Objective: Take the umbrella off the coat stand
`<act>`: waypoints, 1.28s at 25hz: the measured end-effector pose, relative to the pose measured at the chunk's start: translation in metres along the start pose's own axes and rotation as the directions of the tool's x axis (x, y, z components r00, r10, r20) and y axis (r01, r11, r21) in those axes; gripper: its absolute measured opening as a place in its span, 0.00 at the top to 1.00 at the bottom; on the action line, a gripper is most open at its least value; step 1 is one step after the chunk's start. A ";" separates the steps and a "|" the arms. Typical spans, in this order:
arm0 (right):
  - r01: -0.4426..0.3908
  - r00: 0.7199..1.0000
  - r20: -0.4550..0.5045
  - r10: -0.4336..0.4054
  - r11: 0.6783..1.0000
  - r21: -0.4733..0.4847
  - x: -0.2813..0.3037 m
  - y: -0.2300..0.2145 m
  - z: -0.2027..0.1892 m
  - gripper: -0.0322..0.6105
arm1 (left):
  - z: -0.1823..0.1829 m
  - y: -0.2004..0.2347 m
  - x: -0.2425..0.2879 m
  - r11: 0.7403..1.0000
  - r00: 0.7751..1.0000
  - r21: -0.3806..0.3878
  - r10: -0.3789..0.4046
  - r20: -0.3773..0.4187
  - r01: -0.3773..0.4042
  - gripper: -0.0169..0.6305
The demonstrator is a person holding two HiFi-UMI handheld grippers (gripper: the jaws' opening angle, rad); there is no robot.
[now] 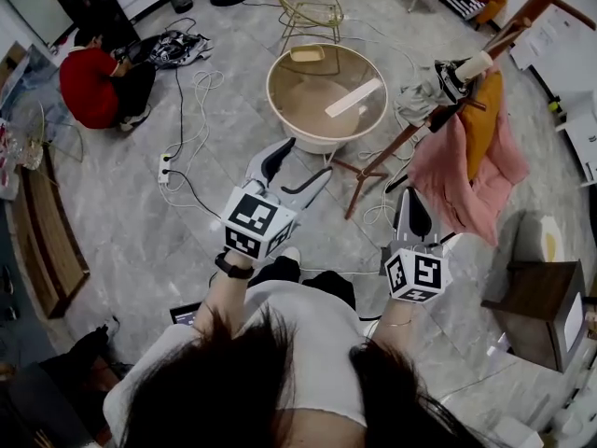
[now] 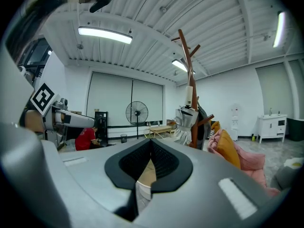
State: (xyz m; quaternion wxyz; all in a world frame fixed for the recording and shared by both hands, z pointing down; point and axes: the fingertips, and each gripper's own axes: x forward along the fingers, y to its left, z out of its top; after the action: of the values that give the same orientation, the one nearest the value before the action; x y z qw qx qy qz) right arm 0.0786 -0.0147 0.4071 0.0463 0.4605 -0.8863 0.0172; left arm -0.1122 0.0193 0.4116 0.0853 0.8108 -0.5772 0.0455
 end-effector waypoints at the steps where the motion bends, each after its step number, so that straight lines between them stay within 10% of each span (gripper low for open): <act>1: 0.004 1.000 -0.009 -0.004 1.000 0.001 0.002 0.002 -0.002 0.95 | -0.001 0.003 0.001 1.000 1.000 -0.002 -0.005 -0.003 0.005 0.41; 32: 0.196 0.981 -0.002 -0.196 0.980 0.016 0.089 -0.153 0.016 0.95 | 0.053 -0.040 0.226 0.952 0.954 0.059 -0.300 -0.010 0.300 0.36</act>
State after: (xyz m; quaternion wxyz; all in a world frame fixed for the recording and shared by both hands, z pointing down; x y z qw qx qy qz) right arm 0.1523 -0.1764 0.3982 0.0442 0.5459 -0.8364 0.0197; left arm -0.0014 -0.1877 0.3954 0.0674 0.8912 -0.4458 0.0498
